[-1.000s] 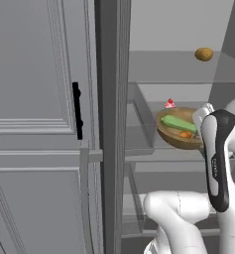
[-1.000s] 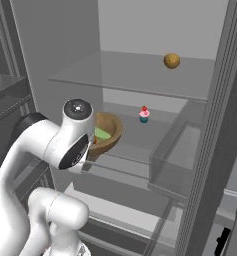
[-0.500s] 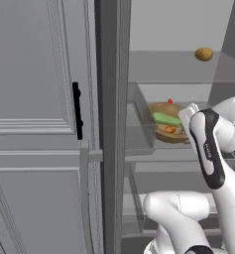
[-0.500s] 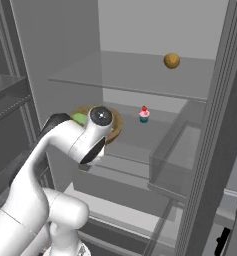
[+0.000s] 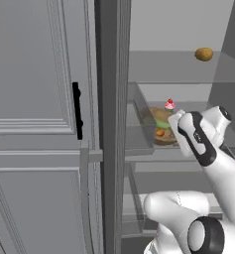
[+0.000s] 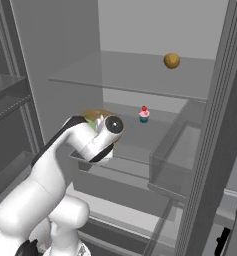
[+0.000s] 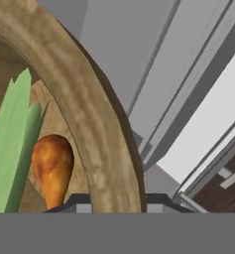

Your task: Pick the chicken drumstick and corn from their plates and place them in the bowl. Then put the bowl in the fridge.

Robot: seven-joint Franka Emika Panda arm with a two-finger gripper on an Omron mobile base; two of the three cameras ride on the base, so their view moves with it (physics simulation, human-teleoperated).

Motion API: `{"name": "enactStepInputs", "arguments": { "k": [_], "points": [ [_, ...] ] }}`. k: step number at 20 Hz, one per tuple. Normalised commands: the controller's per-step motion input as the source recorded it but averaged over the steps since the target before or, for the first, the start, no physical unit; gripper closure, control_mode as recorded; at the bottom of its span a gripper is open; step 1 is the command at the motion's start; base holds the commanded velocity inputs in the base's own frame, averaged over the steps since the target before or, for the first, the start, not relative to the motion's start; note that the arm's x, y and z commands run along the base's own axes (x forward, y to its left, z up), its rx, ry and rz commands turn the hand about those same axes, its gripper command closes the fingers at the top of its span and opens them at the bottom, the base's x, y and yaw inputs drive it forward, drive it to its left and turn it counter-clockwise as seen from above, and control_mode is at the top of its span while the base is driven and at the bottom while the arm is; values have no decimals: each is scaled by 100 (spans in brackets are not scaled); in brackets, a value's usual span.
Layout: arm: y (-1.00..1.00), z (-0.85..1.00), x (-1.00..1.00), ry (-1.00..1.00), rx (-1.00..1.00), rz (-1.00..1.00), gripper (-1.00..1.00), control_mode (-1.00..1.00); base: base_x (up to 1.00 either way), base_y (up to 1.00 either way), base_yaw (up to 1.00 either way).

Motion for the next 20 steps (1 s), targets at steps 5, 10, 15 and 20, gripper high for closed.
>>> {"name": "enactStepInputs", "arguments": {
  "k": [5, 10, 15, 20],
  "points": [
    [-6, -48, 38, 0, 2, 1, 100, -100, 0, 0, 0],
    [-9, -36, 30, 0, 3, 1, 100, -100, 0, 0, 0],
    [-4, -17, 46, -1, 3, 0, 100, -100, 0, 0, 0],
    [0, -34, 38, -8, 0, 0, -100, -100, 0, 0, 0]
  ]
}}
